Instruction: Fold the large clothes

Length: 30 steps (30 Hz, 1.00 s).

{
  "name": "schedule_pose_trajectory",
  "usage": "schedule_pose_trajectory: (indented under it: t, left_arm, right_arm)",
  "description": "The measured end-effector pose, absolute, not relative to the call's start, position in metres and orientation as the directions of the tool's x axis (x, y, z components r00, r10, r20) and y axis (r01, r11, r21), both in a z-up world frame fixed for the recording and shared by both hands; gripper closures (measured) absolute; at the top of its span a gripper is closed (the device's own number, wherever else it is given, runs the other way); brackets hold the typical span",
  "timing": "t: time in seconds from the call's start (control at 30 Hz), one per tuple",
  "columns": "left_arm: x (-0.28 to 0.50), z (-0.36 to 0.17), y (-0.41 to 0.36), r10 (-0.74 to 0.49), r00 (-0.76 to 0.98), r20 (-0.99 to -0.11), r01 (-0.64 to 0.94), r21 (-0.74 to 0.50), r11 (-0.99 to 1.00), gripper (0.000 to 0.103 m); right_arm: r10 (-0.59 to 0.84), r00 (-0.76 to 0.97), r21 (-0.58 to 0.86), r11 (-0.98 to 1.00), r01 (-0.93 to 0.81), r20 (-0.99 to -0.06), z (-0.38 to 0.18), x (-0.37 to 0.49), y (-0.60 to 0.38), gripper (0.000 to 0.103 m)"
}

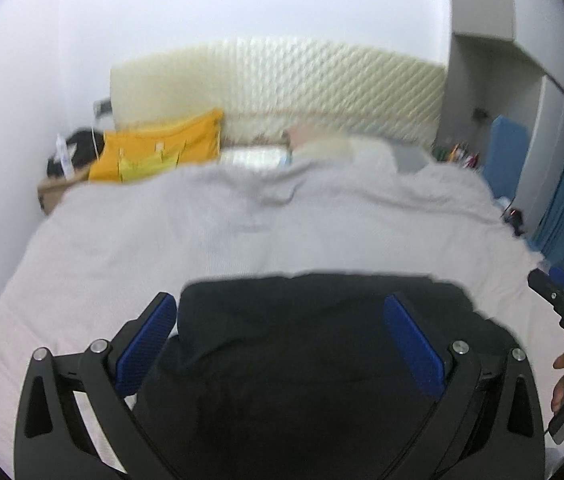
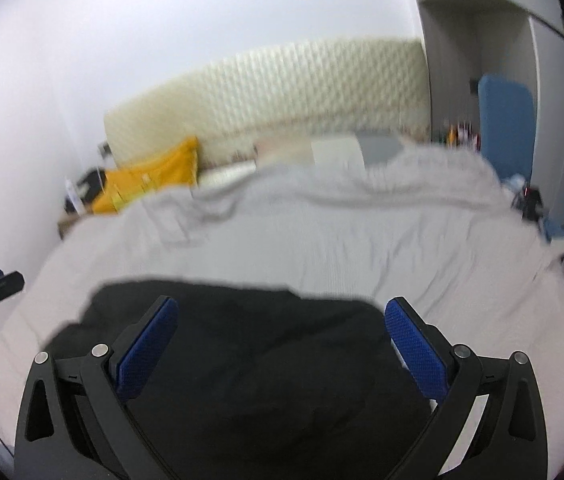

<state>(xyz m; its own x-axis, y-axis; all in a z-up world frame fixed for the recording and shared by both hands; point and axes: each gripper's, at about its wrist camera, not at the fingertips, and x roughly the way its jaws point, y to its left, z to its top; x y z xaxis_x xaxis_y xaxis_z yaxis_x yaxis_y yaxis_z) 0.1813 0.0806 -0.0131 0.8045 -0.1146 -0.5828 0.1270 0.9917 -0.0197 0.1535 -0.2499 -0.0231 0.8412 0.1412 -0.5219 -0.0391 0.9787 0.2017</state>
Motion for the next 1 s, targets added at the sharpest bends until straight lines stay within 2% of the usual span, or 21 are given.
schedule_pose_trajectory:
  t: [0.13,0.23,0.5,0.87,1.0]
  left_arm:
    - [0.148,0.036,0.077,-0.177,0.830,-0.529,0.181,-0.044,0.983,0.000]
    - [0.125,0.063,0.079,-0.201,0.842,-0.501,0.199,-0.059,0.978,0.000]
    - [0.067,0.099,0.096,-0.253,0.877,-0.409,0.230,-0.103,0.968,0.000]
    - [0.006,0.095,0.095,-0.189,0.924,-0.333,0.200,0.001,0.980,0.000]
    - [-0.012,0.085,0.094,-0.186,0.931,-0.313,0.192,-0.011,0.981,0.000]
  right_arm:
    - [0.143,0.886,0.184,0.981,-0.067,-0.442,0.036,0.118,-0.247,0.000]
    - [0.193,0.908,0.230,0.967,-0.111,-0.371,0.072,0.089,-0.247,0.000]
    - [0.182,0.950,0.177,0.974,-0.140,-0.253,0.131,0.018,-0.235,0.000]
    - [0.182,0.972,0.133,0.978,-0.162,-0.149,0.138,-0.063,-0.215,0.000]
    - [0.172,0.972,0.104,0.982,-0.156,-0.163,0.122,-0.077,-0.204,0.000]
